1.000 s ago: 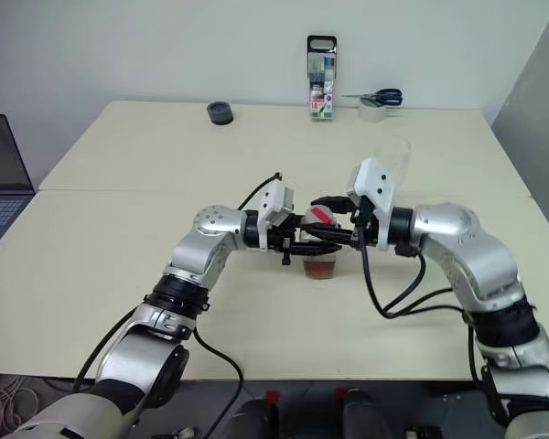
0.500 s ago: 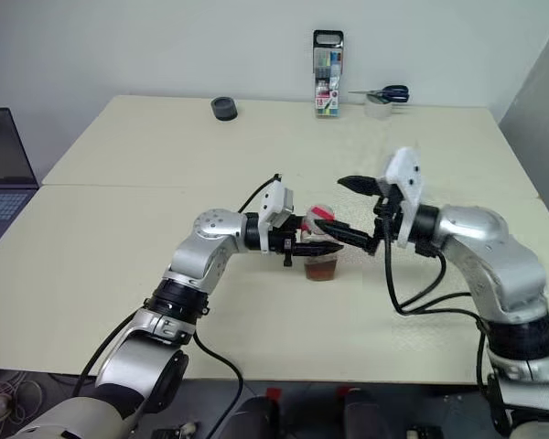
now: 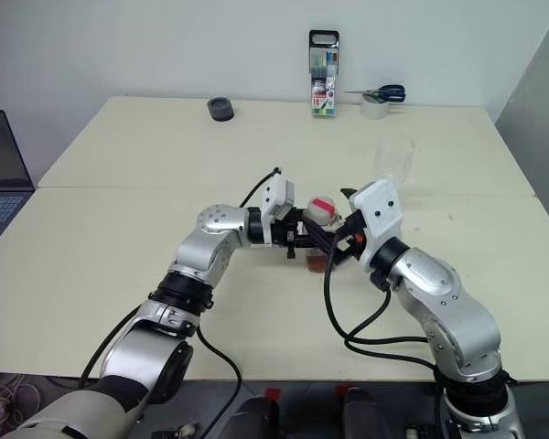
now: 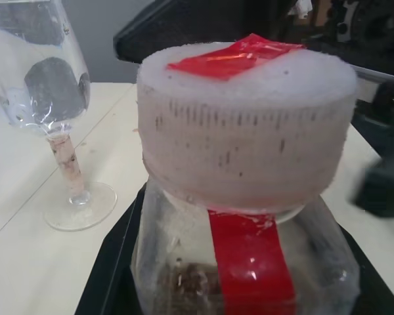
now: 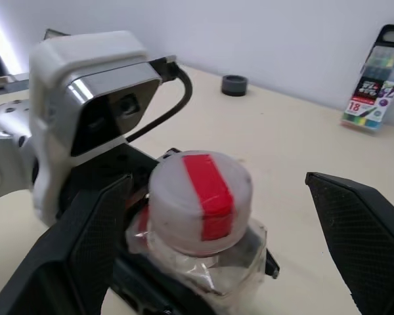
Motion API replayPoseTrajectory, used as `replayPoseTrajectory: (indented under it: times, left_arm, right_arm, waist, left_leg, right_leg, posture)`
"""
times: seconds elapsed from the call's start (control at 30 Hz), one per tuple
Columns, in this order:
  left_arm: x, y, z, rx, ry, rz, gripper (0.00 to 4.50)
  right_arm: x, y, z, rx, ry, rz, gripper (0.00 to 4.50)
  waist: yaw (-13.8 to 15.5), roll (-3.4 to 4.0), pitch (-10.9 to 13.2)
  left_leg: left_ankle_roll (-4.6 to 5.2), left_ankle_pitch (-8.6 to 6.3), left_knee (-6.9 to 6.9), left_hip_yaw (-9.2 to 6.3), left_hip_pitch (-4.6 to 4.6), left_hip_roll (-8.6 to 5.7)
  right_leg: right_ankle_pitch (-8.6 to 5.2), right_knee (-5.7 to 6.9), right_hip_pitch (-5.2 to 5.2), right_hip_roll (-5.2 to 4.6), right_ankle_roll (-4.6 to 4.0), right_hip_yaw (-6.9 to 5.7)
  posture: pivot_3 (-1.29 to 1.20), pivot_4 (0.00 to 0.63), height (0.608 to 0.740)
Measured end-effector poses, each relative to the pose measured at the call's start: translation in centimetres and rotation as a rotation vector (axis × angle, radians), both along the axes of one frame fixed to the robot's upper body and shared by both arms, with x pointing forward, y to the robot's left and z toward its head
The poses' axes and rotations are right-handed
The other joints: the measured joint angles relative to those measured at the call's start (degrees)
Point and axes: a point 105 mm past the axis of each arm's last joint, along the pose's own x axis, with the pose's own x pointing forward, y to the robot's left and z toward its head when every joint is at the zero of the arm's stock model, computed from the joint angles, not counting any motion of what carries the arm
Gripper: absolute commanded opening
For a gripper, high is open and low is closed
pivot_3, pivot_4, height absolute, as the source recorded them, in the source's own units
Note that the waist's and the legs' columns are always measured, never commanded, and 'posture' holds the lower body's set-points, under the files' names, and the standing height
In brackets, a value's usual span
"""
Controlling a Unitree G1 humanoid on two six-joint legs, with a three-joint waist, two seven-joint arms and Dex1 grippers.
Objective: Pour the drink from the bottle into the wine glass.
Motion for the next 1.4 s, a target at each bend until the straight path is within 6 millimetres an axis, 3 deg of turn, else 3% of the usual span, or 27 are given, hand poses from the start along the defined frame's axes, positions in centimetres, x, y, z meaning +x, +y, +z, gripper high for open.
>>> replayPoseTrajectory:
  times: [0.23, 0.33, 0.53, 0.57, 0.77, 0.9, 1.0, 1.13, 1.37, 1.4]
  left_arm:
    - [0.0, 0.1, 0.0, 0.008, -0.016, -0.002, 1.79]
    - [0.0, 0.1, 0.0, 0.010, -0.017, -0.002, 1.79]
    - [0.0, 0.2, -0.1, 0.018, -0.021, 0.003, 1.79]
    - [0.1, 0.3, -0.1, 0.020, -0.023, 0.004, 1.79]
    - [0.0, 0.3, -0.2, 0.024, -0.023, 0.002, 1.78]
    - [-0.5, 0.5, -0.7, 0.035, -0.023, -0.029, 1.78]
    - [-0.7, 0.5, -0.6, 0.043, -0.034, -0.045, 1.78]
    - [-0.6, 0.5, -0.6, 0.042, -0.034, -0.038, 1.78]
    - [-0.2, 0.6, -0.5, 0.034, -0.027, -0.006, 1.77]
    - [-0.2, 0.7, -0.5, 0.032, -0.024, 0.001, 1.77]
  right_arm:
    - [0.3, 0.3, -0.3, 0.015, 0.012, -0.007, 4.50]
    - [0.2, 0.5, -0.3, 0.027, 0.016, -0.002, 3.88]
    - [0.0, 1.2, -0.4, 0.039, 0.023, 0.032, 1.87]
    - [0.0, 1.2, -0.5, 0.040, 0.024, 0.035, 1.87]
    - [-0.1, 1.4, -0.6, 0.026, 0.015, 0.071, 1.87]
    - [-0.1, 1.0, -0.9, -0.140, 0.006, 0.285, 1.87]
    - [0.8, 0.3, 0.0, -0.292, 0.030, 0.494, 1.87]
    - [1.6, 0.1, 0.4, -0.315, 0.094, 0.604, 1.87]
    - [1.7, -0.7, 0.0, -0.250, 0.102, 0.524, 4.33]
    - [1.4, -1.0, 0.4, -0.235, 0.090, 0.500, 4.50]
  waist:
    - [-0.05, 0.00, 0.00]
    - [-0.07, 0.00, 0.00]
    - [-0.14, 0.01, 0.00]
    - [-0.14, 0.01, 0.00]
    - [-0.24, 0.01, -0.01]
    - [-0.43, 0.01, 0.00]
    - [-0.61, 0.01, 0.00]
    - [-0.96, 0.00, 0.00]
    - [-0.87, 0.00, 0.00]
    - [-0.81, 0.00, 0.00]
  left_leg:
    - [0.04, -0.02, 0.00, 0.00, 0.01, 0.00]
    - [0.05, -0.03, 0.00, 0.00, 0.01, 0.00]
    - [0.07, -0.04, 0.01, -0.01, 0.01, 0.00]
    - [0.07, -0.04, 0.01, -0.01, 0.01, 0.00]
    - [0.08, -0.05, 0.02, 0.00, 0.01, 0.00]
    - [0.17, -0.10, 0.07, 0.04, 0.02, -0.03]
    - [0.20, -0.10, 0.04, 0.04, 0.12, 0.01]
    - [0.17, -0.09, -0.02, -0.03, 0.10, 0.08]
    - [0.01, 0.00, 0.11, 0.02, -0.03, -0.08]
    - [0.01, 0.00, 0.11, 0.01, -0.03, -0.08]
  right_leg:
    - [0.00, 0.02, 0.00, 0.00, 0.00, -0.01]
    - [0.00, 0.02, 0.00, 0.00, 0.00, -0.01]
    - [0.00, 0.02, 0.00, 0.01, 0.00, -0.01]
    - [0.00, 0.02, 0.00, 0.00, 0.00, -0.01]
    - [0.00, 0.03, 0.00, 0.00, -0.01, -0.01]
    - [0.01, 0.01, 0.04, -0.01, 0.01, 0.00]
    - [0.01, 0.02, 0.09, 0.05, 0.01, -0.01]
    - [0.02, 0.03, 0.05, 0.12, -0.01, -0.03]
    - [0.02, 0.03, 0.01, -0.16, -0.01, -0.01]
    - [0.02, 0.03, 0.01, -0.16, -0.01, -0.02]
  posture:
    - [0.00, 0.150, 0.740]
    - [0.00, 0.150, 0.740]
    - [0.00, 0.150, 0.740]
    - [0.00, 0.150, 0.740]
    - [0.00, 0.150, 0.740]
    - [0.00, 0.150, 0.740]
    - [0.00, 0.150, 0.740]
    - [0.00, 0.150, 0.740]
    - [0.00, 0.150, 0.740]
    - [0.00, 0.150, 0.740]
